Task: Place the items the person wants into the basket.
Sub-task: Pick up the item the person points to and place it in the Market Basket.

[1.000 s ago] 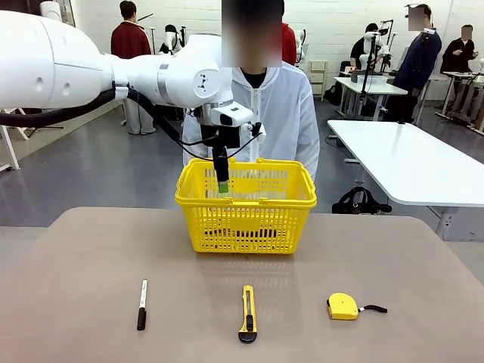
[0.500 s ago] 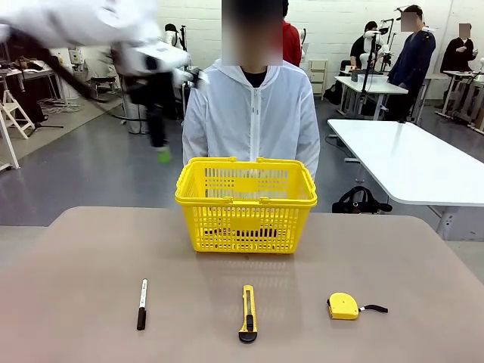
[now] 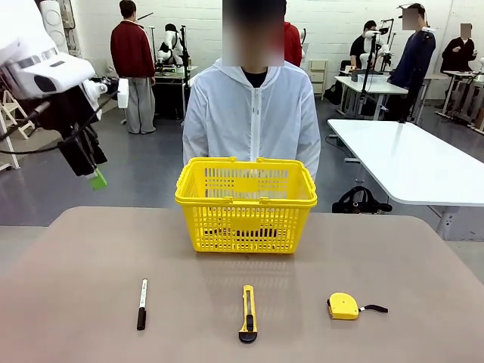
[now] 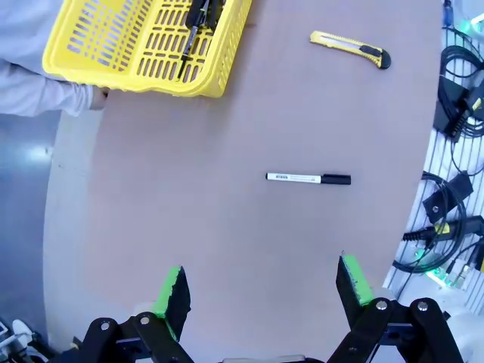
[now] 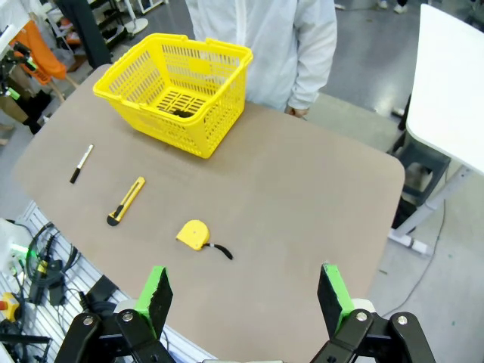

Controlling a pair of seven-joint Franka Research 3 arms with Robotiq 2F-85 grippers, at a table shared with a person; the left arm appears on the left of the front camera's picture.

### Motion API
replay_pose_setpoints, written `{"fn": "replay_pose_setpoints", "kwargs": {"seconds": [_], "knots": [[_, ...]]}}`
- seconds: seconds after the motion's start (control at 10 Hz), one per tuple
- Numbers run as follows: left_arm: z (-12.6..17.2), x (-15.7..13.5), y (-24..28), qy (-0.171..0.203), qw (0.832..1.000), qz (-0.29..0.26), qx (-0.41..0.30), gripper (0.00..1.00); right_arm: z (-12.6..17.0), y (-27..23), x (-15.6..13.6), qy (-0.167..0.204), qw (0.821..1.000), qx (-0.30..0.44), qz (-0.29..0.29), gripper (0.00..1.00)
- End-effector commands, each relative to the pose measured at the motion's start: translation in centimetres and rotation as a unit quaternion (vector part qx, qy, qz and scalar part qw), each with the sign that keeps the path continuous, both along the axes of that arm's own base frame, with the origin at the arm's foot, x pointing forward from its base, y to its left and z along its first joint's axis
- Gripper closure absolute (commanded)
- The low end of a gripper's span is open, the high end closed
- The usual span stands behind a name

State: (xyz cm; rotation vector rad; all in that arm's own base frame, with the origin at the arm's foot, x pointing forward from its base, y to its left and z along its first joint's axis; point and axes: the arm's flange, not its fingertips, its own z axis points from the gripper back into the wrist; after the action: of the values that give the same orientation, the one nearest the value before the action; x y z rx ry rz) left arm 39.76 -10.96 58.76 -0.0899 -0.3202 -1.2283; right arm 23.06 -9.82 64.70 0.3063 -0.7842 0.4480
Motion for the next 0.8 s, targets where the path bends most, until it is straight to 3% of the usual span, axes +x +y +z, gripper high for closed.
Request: {"fn": "replay_pose_setpoints", "kwargs": {"seconds": [0.0, 0.7], "knots": [[-0.92, 0.59, -0.9, 0.0, 1.0, 0.016, -0.019, 0.0, 0.13, -0.01, 0.2, 0.001, 1.0, 0.003, 0.006, 0.0], [-0.28, 0.21, -0.17, -0.004, 1.0, 0.003, -0.003, 0.0, 0.13, -0.01, 0.2, 0.001, 1.0, 0.003, 0.006, 0.0]]}}
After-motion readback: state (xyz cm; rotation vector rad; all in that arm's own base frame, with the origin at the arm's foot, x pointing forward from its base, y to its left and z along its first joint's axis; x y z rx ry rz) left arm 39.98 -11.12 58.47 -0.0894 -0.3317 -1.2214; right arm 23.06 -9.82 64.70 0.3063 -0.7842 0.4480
